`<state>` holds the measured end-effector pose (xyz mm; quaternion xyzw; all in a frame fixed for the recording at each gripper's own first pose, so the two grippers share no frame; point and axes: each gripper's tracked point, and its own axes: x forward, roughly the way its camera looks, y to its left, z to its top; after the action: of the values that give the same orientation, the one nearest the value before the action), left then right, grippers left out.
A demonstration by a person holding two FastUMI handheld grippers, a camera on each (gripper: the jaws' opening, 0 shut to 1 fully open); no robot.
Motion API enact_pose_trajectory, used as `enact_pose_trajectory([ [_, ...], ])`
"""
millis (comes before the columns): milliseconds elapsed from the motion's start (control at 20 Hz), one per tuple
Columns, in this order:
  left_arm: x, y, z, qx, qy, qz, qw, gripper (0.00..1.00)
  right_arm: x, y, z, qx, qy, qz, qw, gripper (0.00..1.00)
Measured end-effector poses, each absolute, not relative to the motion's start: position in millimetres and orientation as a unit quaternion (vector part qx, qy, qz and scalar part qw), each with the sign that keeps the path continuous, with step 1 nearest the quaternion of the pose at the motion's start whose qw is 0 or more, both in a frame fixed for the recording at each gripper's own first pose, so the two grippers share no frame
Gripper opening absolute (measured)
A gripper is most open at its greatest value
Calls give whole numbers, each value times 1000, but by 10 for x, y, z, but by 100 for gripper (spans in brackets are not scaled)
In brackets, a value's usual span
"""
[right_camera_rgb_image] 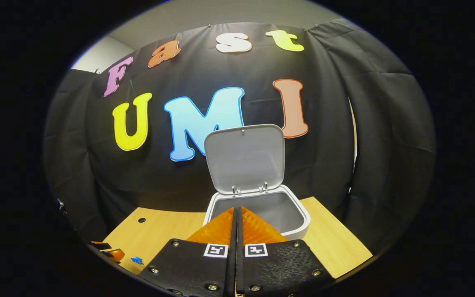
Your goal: Press the lid of the desktop garbage bin to open it, pick up the crumpled paper on the desktop and throw it into the bin, then pick up the pop can on the desktop and drop it into the bin, and finally close the garbage bin lid.
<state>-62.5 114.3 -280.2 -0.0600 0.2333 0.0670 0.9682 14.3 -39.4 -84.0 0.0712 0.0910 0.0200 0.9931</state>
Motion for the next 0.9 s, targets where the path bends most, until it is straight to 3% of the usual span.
enact_pose_trajectory([
  [400,-597,1483,-3218,-64,275,95,955,96,140,-450,-983,72,112,11,991,1],
  [450,-583,1515,-3284,-65,280,97,953,93,147,-452,-994,71,115,10,991,1],
  [900,-342,1707,-3926,-67,343,88,933,96,151,-570,-1136,75,133,-18,988,1],
])
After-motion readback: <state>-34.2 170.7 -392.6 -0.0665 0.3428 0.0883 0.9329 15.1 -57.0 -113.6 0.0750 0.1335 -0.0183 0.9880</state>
